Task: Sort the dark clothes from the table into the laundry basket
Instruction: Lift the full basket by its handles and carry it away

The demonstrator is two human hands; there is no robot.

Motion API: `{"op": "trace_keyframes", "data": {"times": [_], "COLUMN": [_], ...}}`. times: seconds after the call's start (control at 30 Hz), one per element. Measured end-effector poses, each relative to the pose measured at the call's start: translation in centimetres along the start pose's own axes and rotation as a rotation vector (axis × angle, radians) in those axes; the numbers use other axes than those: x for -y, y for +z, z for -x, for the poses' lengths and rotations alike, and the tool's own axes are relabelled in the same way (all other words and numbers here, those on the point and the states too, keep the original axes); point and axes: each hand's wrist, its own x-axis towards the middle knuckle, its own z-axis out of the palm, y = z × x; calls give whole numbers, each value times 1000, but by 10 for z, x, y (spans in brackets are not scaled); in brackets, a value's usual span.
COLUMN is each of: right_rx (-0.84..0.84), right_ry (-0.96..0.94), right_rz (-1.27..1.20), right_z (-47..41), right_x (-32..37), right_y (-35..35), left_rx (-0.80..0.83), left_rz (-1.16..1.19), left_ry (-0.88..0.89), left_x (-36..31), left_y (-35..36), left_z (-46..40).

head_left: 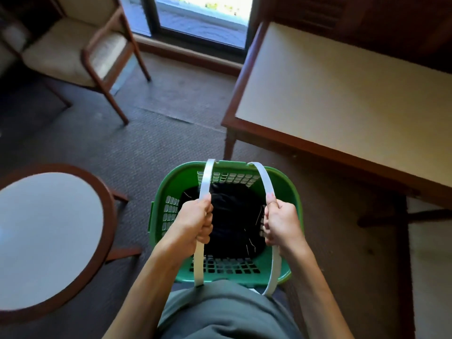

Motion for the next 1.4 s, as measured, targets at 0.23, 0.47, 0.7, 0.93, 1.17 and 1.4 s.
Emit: {"op": "trace_keyframes", "data": {"times": [0.23,0.47,0.7,0.93,1.17,1.4], "right_rx": [150,255,338,367,256,163], "right_ry": [-184,-261,-298,-303,-251,-290], "right_rz": [218,248,209,191,143,87], "right_z": [-12,-46,-75,-111,-163,-199], "right_x": [42,84,133,178,227,293], "right_y": [82,131,177,251,340,391], "left_rx": [-128,-242,-375,-405,-337,-173], "left_rz": [193,275,279,300,215,135], "left_ry": [113,197,260,295,269,259], "left_x": [-17,-52,-95,-151,-246,-351], "left_y": [-65,-102,-133,-190,-271,-296], "left_z": [10,0,-9,-39,-99,-150]}}
